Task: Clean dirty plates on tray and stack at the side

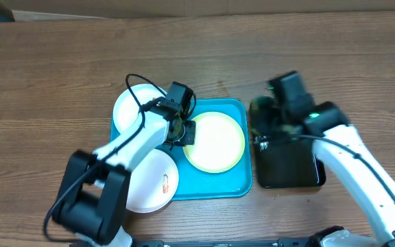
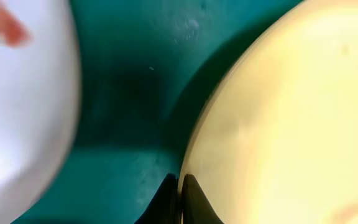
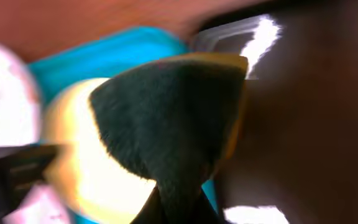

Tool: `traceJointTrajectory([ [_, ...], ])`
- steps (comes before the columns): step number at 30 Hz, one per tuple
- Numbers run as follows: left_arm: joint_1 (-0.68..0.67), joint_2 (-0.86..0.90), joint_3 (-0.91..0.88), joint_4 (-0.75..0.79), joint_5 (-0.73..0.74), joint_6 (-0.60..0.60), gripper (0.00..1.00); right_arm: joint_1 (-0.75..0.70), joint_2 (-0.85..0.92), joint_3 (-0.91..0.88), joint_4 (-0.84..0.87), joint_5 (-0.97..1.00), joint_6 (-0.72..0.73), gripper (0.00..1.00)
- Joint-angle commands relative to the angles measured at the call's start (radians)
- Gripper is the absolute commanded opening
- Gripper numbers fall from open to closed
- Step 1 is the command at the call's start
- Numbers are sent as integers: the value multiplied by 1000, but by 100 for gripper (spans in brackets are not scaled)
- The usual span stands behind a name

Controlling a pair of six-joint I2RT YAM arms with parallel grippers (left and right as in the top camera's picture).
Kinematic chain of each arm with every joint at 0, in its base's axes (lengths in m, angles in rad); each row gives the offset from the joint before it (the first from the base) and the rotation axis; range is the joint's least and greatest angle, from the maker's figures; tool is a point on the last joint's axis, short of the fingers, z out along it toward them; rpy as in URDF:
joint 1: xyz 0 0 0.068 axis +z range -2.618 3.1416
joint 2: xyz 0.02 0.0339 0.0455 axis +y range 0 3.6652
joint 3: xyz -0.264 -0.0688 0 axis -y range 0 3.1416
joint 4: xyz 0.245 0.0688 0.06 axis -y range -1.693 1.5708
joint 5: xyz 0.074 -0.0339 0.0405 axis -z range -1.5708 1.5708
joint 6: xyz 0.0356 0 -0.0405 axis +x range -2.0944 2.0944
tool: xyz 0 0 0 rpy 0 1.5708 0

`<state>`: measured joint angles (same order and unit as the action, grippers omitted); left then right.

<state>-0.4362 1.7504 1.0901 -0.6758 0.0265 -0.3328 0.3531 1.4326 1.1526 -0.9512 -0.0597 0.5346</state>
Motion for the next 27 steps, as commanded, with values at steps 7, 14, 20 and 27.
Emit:
traceJointTrajectory([
  [7,-236,-361,-6,-29,-655,-7,4,-158,23,-151,-44,123,-34,4],
  [14,-470,-442,-6,-84,-1116,-2,4,-172,38,-324,110,122,-34,8],
  [20,-625,-437,-6,-84,-1474,57,4,-172,49,-425,217,123,-39,25],
  [27,-645,-436,-6,-82,-1513,102,4,-172,50,-446,245,122,-38,93],
])
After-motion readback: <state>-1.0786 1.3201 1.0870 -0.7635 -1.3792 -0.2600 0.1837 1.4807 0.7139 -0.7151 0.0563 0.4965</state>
